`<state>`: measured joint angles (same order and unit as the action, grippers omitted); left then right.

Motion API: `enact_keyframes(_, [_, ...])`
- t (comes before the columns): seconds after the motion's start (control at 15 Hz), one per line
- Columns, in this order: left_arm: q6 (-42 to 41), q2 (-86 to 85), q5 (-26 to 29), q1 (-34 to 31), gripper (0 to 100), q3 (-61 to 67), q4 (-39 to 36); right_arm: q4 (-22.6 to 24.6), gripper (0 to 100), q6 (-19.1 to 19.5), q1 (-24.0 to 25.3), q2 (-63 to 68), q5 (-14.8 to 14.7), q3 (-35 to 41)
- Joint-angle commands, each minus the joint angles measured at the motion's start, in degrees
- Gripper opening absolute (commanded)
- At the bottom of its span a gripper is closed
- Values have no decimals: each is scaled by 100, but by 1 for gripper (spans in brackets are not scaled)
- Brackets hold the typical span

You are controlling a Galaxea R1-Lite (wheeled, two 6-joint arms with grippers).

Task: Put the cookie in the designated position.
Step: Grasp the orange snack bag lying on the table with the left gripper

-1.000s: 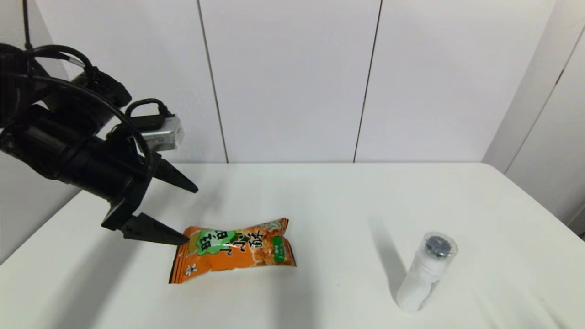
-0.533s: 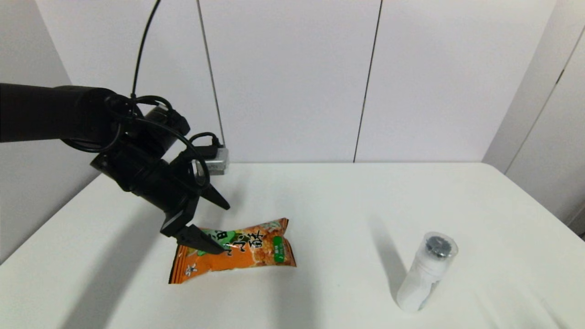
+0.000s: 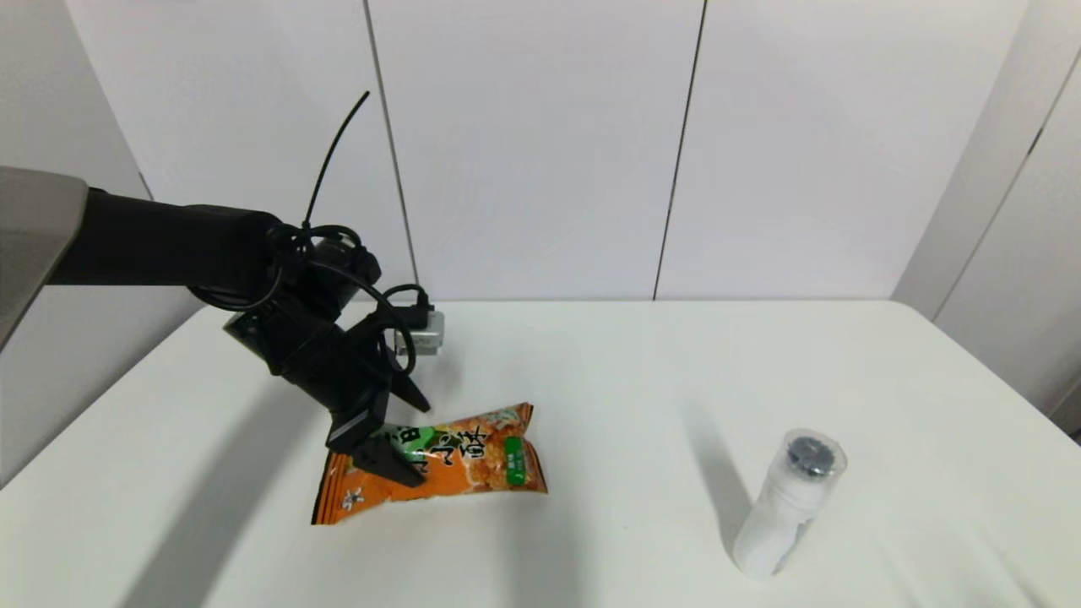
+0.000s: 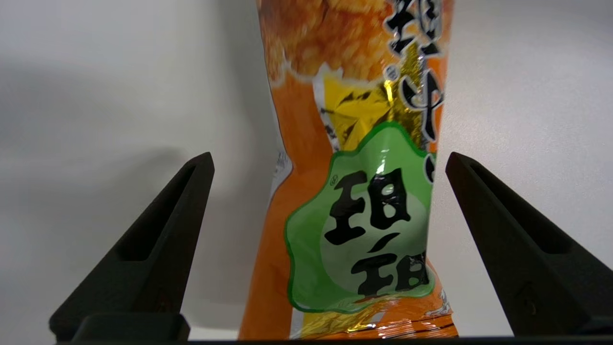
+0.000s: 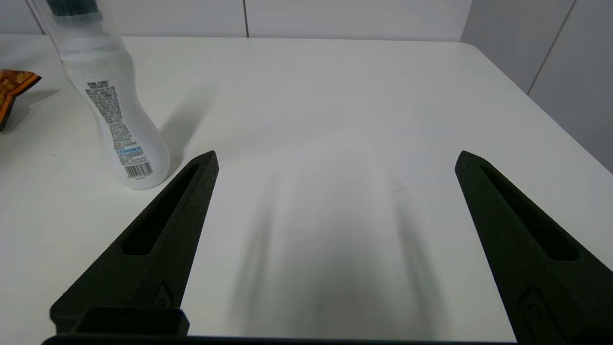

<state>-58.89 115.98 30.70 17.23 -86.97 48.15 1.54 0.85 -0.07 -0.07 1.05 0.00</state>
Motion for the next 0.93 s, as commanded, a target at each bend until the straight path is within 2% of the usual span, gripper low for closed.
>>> enact_keyframes(0.07, [194,-23,-46,158,100,171,-324,5,100,3,-1,7,1,53])
enact_keyframes(0.6, [396,-41,-90,360,100,567,-605,5,100,3,-1,7,1,53])
enact_keyframes(0.67, [379,-32,-90,360,0,611,-605,5,100,3,-1,7,1,53])
enact_keyframes(0.93, [326,83,-99,360,0,664,-623,5,100,3,-1,7,1,53])
